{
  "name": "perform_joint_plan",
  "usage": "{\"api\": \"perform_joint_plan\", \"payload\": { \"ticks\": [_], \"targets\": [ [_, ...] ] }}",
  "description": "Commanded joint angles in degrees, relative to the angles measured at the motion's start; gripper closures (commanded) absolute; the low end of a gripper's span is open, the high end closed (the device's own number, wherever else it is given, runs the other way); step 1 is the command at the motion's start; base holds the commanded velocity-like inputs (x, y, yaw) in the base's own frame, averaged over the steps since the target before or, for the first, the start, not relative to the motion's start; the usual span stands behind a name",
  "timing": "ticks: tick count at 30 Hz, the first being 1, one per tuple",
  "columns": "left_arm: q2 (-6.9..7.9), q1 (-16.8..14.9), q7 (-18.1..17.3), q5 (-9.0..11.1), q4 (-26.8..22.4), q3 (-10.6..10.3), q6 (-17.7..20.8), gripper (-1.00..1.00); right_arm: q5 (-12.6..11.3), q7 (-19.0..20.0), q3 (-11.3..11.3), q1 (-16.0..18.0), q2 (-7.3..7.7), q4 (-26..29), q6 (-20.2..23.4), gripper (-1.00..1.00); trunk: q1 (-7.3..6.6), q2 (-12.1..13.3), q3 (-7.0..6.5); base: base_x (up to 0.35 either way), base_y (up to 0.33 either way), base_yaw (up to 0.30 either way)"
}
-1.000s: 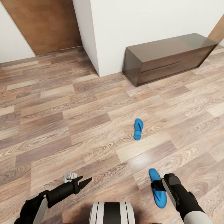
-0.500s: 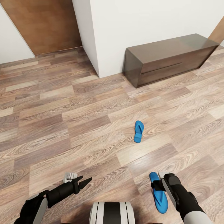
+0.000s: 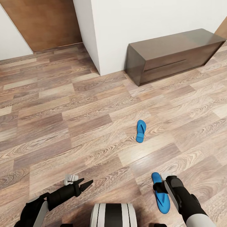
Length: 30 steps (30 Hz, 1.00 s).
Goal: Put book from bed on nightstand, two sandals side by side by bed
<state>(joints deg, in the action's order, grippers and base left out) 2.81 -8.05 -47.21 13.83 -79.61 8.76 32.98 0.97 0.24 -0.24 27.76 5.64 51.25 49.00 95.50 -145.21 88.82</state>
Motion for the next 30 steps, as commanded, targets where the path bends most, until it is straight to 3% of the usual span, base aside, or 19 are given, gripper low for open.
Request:
{"api": "perform_joint_plan", "payload": {
  "ticks": [1,7,30],
  "targets": [
    [0.00,-0.02,-0.07,0.32,-0.01,0.03,0.42,-1.00,0.08,0.03,-0.02,0.01,-0.01,0.23,0.26,-1.00,-0.01,-0.01,0.03,0.000,0.000,0.000],
    [0.00,-0.02,-0.07,0.32,-0.01,0.02,0.42,-1.00,0.08,0.03,-0.02,0.01,-0.01,1.92,0.31,-1.00,0.09,-0.07,0.92,0.000,0.000,0.000],
    [0.00,-0.02,-0.07,0.32,0.00,-0.04,0.42,-1.00,0.56,-0.32,-0.02,0.01,0.15,1.65,-0.11,-1.00,0.09,-0.07,0.92,0.000,0.000,0.000]
  ]
}}
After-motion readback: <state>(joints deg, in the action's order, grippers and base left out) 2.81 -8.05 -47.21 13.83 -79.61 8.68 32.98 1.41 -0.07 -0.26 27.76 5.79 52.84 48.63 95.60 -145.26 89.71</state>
